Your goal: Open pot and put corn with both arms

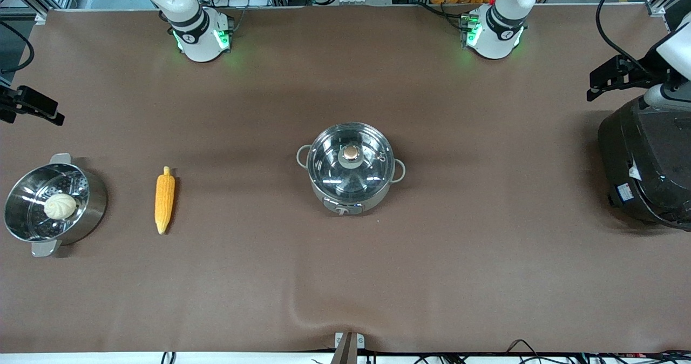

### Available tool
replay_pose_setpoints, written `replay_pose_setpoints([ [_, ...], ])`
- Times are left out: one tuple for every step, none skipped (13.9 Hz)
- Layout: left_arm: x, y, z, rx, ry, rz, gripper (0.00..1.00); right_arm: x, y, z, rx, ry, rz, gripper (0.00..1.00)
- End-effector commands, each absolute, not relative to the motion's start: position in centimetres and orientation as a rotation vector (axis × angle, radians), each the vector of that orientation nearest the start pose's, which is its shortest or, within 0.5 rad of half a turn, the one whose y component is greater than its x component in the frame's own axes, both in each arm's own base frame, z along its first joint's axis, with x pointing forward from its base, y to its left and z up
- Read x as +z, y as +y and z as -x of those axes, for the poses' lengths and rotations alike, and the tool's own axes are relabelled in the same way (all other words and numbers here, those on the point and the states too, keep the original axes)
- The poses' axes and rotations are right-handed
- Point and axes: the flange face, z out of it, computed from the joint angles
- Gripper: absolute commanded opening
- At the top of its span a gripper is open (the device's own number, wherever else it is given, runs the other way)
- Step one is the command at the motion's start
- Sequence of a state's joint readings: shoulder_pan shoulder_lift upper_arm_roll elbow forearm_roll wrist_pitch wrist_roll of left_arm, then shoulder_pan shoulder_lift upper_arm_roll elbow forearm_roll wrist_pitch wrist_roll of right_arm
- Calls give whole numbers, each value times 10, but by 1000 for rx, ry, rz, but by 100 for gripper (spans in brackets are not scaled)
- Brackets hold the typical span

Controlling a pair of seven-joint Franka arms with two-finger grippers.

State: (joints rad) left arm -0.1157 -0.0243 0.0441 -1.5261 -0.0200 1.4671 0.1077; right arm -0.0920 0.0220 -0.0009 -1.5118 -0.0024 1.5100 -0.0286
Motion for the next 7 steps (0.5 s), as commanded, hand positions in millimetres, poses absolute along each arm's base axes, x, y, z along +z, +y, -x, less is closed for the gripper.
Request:
replay_pose_setpoints([
  [654,-45,-538,55,314,3123,100,635,-51,-547,30,124,3124,100],
  [650,-44,-540,67,310,3125,100,630,-49,-548,42,117,3124,100],
  [649,-42,-541,70,306,3127,100,627,-47,-549,44,110,3124,100],
  [648,-39,-542,72,296,3126,100,622,-46,-551,42,108,3124,100],
  [647,-37,-543,75,293,3126,100,615,-45,-553,37,106,3125,100],
  [647,-37,-543,75,291,3127,100,604,-44,-555,30,102,3125,100],
  [648,-36,-542,72,288,3126,100,593,-41,-558,23,93,3126,100],
])
